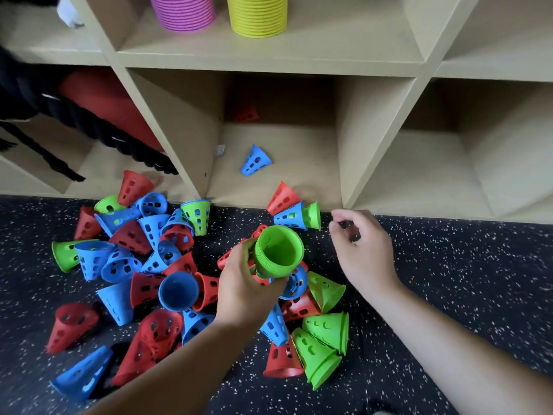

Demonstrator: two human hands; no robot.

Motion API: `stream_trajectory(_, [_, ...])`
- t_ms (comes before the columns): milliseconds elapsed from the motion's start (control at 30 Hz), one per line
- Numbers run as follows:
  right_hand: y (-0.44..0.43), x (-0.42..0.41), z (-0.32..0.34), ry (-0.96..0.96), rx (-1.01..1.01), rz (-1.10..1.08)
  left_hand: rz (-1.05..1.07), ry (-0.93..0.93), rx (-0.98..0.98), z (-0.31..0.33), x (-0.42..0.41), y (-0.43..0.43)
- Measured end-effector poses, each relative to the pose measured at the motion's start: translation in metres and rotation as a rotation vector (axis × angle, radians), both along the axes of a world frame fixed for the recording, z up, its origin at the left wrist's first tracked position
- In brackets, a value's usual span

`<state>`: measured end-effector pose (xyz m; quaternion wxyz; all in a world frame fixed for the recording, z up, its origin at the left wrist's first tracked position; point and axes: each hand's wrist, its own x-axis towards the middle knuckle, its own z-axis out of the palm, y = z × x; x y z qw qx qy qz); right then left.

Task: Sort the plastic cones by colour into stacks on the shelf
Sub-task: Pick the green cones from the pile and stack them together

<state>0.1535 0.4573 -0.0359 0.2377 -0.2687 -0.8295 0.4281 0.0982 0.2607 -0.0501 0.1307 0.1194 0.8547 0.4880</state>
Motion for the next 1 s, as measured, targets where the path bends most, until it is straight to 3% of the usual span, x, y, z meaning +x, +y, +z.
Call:
stream_trajectory(133, [0.028, -0.026, -0.044, -0.414, -0.056, -0.015, 0.022, 0.021, -0.019, 0.002, -0.006, -0.006])
stream_trajectory(400, [0.028, -0.058, -0.067, -0.444, -0.143, -0.055, 0.025, 0.09, -0.046, 0.002, -0.016, -0.018])
stream_trajectory(600, [0.031, -0.039, -0.055, -0.339, -0.029, -0.138, 0.026, 0.084, -0.046, 0.001, -0.01, -0.017])
stream_trajectory(733, [0.026, -0.011, -0.017, -0.079, 0.086, -0.184, 0.014, 0.057, -0.048, -0.003, -0.003, -0.016])
stream_trajectory(1000, [-0.028, 0.027, 0.065, 0.248, 0.308, 0.154, 0.019, 0.044, -0.003, 0.01, 0.014, -0.022])
